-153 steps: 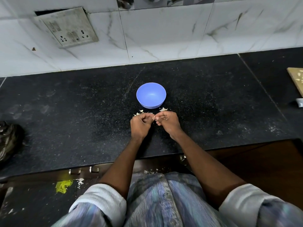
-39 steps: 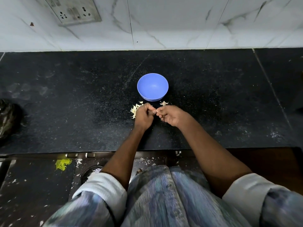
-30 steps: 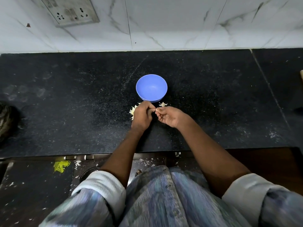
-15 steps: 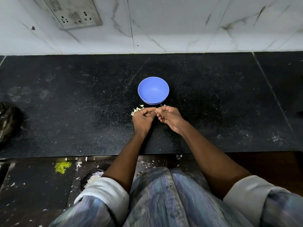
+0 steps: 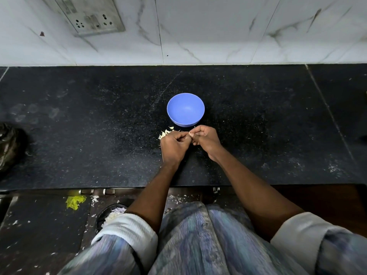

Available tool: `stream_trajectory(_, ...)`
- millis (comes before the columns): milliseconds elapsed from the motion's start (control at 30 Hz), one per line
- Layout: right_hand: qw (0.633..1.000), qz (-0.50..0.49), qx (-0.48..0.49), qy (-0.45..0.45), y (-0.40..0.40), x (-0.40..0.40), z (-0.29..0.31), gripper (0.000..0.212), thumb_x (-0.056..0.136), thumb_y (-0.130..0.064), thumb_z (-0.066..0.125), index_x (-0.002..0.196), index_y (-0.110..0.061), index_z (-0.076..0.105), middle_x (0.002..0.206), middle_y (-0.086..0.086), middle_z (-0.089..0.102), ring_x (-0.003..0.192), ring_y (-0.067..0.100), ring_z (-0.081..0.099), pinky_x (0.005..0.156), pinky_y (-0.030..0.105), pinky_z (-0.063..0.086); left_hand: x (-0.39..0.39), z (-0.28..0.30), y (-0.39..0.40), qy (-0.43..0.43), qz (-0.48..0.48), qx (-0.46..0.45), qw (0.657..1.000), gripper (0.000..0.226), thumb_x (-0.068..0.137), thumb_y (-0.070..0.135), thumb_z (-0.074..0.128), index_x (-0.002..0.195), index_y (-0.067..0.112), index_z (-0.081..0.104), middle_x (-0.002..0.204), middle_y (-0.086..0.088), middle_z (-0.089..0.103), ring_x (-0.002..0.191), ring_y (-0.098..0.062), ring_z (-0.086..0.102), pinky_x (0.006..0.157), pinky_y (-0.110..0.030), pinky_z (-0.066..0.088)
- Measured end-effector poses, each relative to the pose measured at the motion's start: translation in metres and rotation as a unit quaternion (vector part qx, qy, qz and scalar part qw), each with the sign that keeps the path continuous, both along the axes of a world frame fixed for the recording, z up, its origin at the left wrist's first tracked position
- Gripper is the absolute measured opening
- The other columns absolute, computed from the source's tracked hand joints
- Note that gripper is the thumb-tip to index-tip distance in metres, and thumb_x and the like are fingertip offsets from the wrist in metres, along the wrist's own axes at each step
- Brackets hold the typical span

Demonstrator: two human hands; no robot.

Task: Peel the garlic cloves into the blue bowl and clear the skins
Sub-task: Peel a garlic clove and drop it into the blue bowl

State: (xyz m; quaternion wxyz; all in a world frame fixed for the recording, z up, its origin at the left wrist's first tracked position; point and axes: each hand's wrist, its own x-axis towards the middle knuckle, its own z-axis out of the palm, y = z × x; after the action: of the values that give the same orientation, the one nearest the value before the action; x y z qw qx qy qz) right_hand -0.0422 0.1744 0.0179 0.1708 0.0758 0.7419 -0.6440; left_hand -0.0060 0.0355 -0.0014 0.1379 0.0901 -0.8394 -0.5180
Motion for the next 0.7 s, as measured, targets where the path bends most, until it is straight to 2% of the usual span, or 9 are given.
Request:
stream_trajectory(267,1.000,-0.004,-0.009,0.024,0.003,0.001,0.003,0.008,0.094,0.004,0.066,0.101,0.004,0.068,0.079,0.012,0.073,0.061,0.012,0.062,0.060,0.022,0.053,-0.001,0.005,0.005,-0.021,0.015,0.021,0.999,0.007,0.085,0.021,0.079,0.086,0.020,0.085,0.071,0.011,0.076,0.065,-0.012,0.072,0.064,-0.034,0.060)
stream_trajectory(433,1.000,-0.015,-0.012,0.016,0.005,0.000,0.002,0.011,0.092,0.005,0.068,0.102,0.003,0.069,0.089,0.021,0.075,0.065,0.013,0.065,0.064,0.023,0.055,-0.001,0.006,0.005,-0.009,0.011,0.000,1.000,0.012,0.088,0.014,0.075,0.092,0.019,0.085,0.082,0.011,0.079,0.071,-0.004,0.072,0.070,-0.028,0.061)
stream_trajectory(700,0.999,-0.005,-0.029,0.027,0.013,-0.002,0.002,0.016,0.088,0.006,0.073,0.104,0.002,0.076,0.083,0.013,0.077,0.067,0.012,0.068,0.066,0.021,0.056,-0.003,0.006,-0.001,0.004,-0.024,-0.048,0.999,0.011,0.090,0.021,0.077,0.097,0.019,0.085,0.088,0.008,0.081,0.074,-0.002,0.073,0.071,-0.029,0.060)
